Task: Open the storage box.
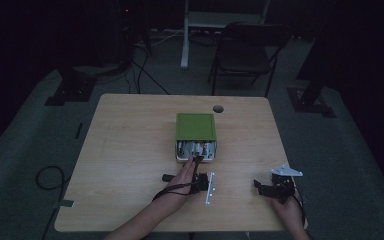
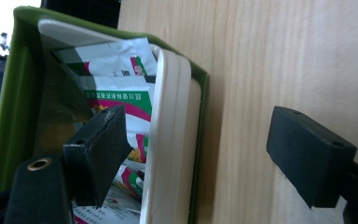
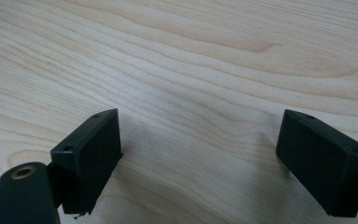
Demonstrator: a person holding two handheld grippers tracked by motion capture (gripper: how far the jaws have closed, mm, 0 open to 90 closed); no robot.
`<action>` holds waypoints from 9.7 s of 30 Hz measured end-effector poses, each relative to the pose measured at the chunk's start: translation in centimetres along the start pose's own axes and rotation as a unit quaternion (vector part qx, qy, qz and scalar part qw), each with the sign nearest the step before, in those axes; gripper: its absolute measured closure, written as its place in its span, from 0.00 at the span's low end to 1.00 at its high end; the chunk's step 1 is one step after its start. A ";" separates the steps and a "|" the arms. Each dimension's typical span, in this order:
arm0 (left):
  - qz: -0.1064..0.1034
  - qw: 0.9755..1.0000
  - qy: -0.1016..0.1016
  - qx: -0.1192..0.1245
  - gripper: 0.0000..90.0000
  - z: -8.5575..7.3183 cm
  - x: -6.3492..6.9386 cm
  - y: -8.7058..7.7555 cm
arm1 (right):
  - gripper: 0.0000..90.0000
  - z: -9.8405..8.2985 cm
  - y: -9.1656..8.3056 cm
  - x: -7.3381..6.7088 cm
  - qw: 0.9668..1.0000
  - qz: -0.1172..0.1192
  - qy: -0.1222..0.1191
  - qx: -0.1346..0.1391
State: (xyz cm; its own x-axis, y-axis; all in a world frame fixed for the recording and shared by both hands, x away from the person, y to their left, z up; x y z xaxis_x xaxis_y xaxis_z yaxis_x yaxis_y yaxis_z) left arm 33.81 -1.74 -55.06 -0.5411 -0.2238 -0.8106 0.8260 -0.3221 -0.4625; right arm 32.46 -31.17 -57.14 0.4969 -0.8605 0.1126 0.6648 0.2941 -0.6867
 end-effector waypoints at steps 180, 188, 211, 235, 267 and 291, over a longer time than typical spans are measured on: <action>-0.091 0.906 -0.411 0.044 0.68 -12.8 -9.0 -11.2 | 0.15 0.0 0.0 0.1 1.000 -0.004 0.003 -0.001; -0.098 0.894 -0.437 0.027 0.67 -14.8 -7.9 -10.7 | 0.15 0.0 0.0 0.0 1.000 -0.004 0.003 -0.001; -0.120 0.848 -0.517 -0.018 0.55 -19.7 -4.1 -9.3 | 0.15 0.0 0.0 0.0 1.000 -0.004 0.003 -0.001; -0.120 0.823 -0.553 -0.048 0.19 -22.0 -2.9 -9.7 | 0.15 0.0 0.0 0.1 1.000 -0.004 0.003 -0.001; 0.005 0.766 -0.620 -0.171 0.11 -26.0 -3.9 -10.0 | 0.15 0.1 0.1 0.0 1.000 -0.001 -0.001 -0.002; -0.004 0.742 -0.646 -0.177 0.09 -25.7 -3.9 -9.5 | 0.12 0.2 -0.3 -0.5 0.999 0.020 -0.020 -0.022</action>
State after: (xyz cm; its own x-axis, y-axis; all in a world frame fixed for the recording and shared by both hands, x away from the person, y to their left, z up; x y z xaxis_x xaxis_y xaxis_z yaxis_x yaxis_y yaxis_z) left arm 32.18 25.83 -56.71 -0.0550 -0.9926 0.1084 0.6876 -0.1164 -0.7167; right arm 32.12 -30.70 -56.88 0.5452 -0.8308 0.1118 0.6195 0.3094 -0.7215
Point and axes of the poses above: each handheld gripper's, and its own axes: y roughly forward along the jaws, z roughly out of its top, x roughly to its right, the point moved 3 cm from there along y, roughly forward along the jaws, and after that the axes turned 10 degrees about -y, right-handed, at the moved point
